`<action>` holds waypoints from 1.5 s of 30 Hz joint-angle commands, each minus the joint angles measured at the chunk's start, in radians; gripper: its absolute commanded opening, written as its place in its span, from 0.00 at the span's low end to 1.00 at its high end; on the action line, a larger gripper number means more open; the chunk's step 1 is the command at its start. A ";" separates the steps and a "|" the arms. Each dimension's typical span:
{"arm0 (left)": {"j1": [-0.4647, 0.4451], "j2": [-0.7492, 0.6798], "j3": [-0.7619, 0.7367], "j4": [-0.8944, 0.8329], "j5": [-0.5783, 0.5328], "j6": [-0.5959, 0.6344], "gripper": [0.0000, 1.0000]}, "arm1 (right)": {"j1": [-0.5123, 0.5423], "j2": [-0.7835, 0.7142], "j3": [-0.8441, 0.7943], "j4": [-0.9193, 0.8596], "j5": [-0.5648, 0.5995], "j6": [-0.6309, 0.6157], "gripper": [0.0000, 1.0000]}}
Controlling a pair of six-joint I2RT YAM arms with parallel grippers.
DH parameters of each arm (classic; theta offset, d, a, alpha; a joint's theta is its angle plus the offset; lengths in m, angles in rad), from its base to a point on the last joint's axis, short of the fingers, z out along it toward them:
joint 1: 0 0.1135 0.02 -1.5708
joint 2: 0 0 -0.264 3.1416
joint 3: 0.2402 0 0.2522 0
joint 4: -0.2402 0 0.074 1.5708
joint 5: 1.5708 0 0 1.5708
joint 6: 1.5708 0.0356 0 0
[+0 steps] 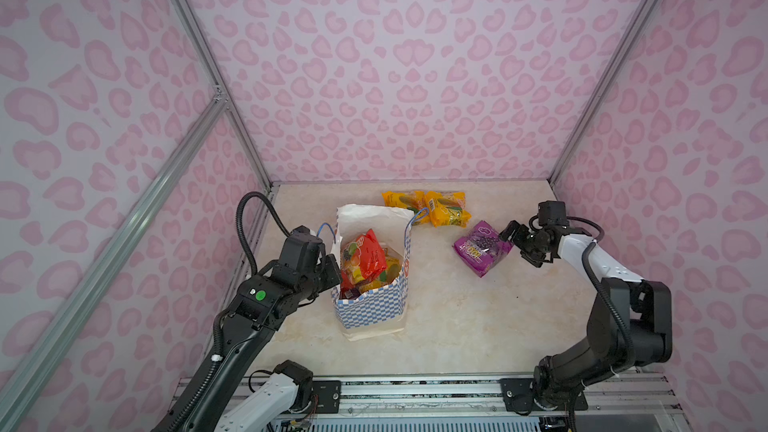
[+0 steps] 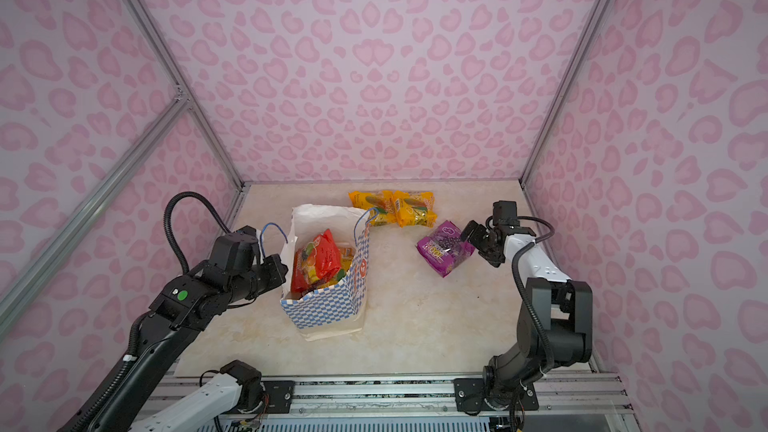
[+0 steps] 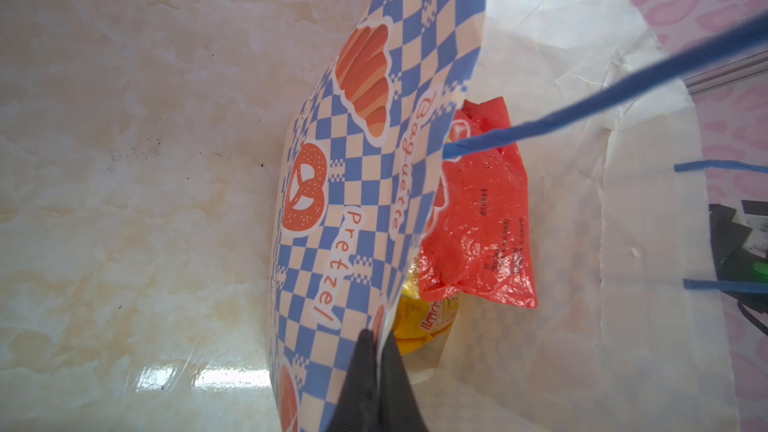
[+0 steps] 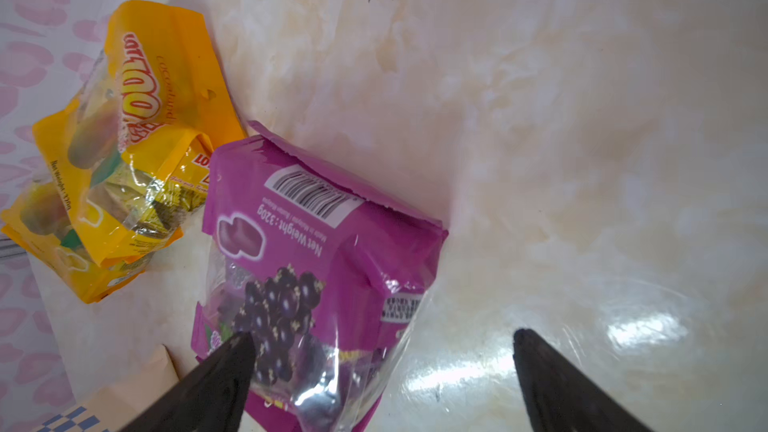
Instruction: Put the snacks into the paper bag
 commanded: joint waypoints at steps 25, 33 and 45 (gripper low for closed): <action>0.001 0.001 0.000 -0.005 -0.009 -0.004 0.03 | -0.024 0.135 -0.109 0.264 -0.240 0.025 0.42; 0.000 0.004 0.014 -0.007 -0.006 -0.003 0.03 | -0.025 0.042 -0.079 0.219 -0.272 0.032 0.06; 0.001 0.000 0.021 -0.013 -0.001 0.001 0.03 | -0.025 -0.224 0.010 0.025 -0.233 0.029 0.00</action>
